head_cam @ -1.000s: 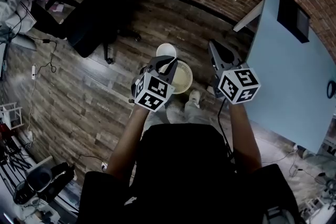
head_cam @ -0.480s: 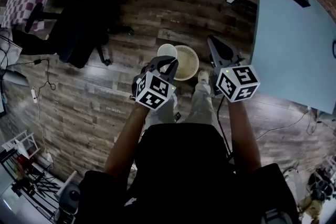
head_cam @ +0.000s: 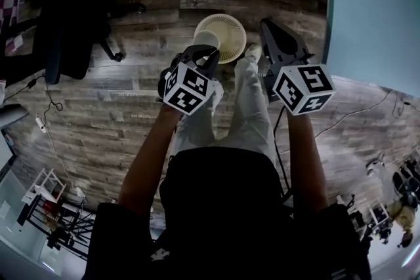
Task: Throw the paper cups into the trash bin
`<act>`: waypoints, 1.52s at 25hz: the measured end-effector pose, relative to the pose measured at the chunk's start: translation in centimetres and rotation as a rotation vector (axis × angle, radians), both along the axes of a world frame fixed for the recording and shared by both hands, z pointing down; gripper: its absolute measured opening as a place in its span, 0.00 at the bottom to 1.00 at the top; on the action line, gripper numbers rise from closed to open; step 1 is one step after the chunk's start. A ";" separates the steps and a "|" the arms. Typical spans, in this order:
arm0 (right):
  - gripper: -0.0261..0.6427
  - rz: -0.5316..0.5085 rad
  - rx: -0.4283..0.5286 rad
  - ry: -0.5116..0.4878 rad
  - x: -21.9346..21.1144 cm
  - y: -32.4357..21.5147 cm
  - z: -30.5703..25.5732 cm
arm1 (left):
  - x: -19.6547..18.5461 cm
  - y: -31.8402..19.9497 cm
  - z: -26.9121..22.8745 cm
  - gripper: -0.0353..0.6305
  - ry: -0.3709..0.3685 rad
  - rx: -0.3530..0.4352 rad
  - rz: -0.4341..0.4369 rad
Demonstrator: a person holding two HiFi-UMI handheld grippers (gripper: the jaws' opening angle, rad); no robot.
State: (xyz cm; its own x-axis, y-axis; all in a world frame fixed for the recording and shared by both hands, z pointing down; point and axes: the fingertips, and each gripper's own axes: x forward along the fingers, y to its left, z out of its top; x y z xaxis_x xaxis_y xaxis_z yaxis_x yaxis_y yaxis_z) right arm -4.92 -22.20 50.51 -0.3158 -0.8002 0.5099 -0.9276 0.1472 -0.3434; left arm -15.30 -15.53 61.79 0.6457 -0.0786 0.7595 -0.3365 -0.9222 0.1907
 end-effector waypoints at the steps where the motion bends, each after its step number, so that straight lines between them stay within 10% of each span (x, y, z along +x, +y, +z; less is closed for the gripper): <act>1: 0.05 0.011 -0.009 0.000 0.2 0.3 1.0 | 0.3 0.5 1.0 0.09 -0.001 -0.010 0.015; 16: 0.05 0.092 -0.103 -0.029 1.6 1.8 16.4 | 3.3 3.4 18.1 0.09 -0.050 -0.052 0.151; 38: 0.05 0.129 -0.238 -0.052 2.9 6.3 34.4 | 4.4 4.1 38.9 0.09 -0.185 -0.071 0.122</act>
State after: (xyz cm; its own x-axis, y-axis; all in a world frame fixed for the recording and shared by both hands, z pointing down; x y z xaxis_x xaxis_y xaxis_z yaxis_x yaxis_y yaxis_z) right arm -2.05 -15.90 84.93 -0.2496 -0.6951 0.6742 -0.9136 -0.0618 -0.4019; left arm -10.86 -11.42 100.70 0.4960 0.0494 0.8669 -0.2585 -0.9447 0.2017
